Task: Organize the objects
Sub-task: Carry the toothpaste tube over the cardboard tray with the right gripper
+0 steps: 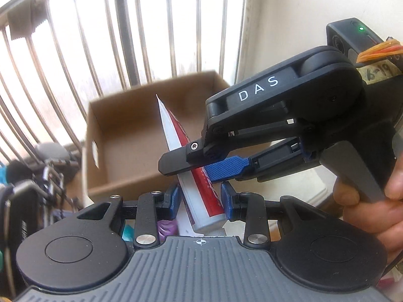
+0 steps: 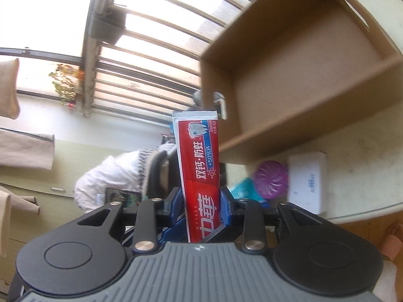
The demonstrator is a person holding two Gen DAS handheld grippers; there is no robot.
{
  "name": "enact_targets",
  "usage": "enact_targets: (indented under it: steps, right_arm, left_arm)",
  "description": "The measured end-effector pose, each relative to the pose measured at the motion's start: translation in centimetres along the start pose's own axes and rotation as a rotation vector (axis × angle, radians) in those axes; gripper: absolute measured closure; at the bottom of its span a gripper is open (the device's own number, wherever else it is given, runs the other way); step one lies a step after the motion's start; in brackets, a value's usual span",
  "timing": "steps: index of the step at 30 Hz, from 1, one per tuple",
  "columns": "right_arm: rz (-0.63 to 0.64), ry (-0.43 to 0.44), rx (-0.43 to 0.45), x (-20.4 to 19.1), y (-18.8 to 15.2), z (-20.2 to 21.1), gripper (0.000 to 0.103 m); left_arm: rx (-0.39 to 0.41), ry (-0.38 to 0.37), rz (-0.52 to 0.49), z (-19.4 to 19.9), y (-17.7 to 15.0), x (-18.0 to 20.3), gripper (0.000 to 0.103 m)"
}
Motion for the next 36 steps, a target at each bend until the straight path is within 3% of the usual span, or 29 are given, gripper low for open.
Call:
enact_targets:
  steps: [8, 17, 29, 36]
  right_arm:
    - [0.032, 0.050, 0.025, -5.2, 1.2, -0.2, 0.067]
    - [0.035, 0.046, -0.024, -6.4, 2.9, -2.2, 0.067]
    - [0.024, 0.087, -0.189, -5.0, 11.9, -8.3, 0.067]
    - [-0.035, 0.088, -0.243, -0.9, 18.0, -12.2, 0.067]
  left_arm:
    - [0.069, 0.022, 0.002, 2.8, 2.6, -2.1, 0.071]
    - [0.052, 0.057, 0.046, 1.6, 4.1, -3.4, 0.071]
    - [-0.046, 0.178, 0.152, -5.8, 9.4, -6.6, 0.070]
    - [-0.145, 0.198, 0.139, -12.5, 11.4, -7.4, 0.070]
Point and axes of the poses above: each gripper's, at about its wrist camera, not at the fingertips, and z roughly against the way its jaws point, x to its right, y to its top, the point moved 6 cm from there along -z, roughly the way its jaws point, and after that the axes turned 15 degrees about y, right-handed, at the moved point
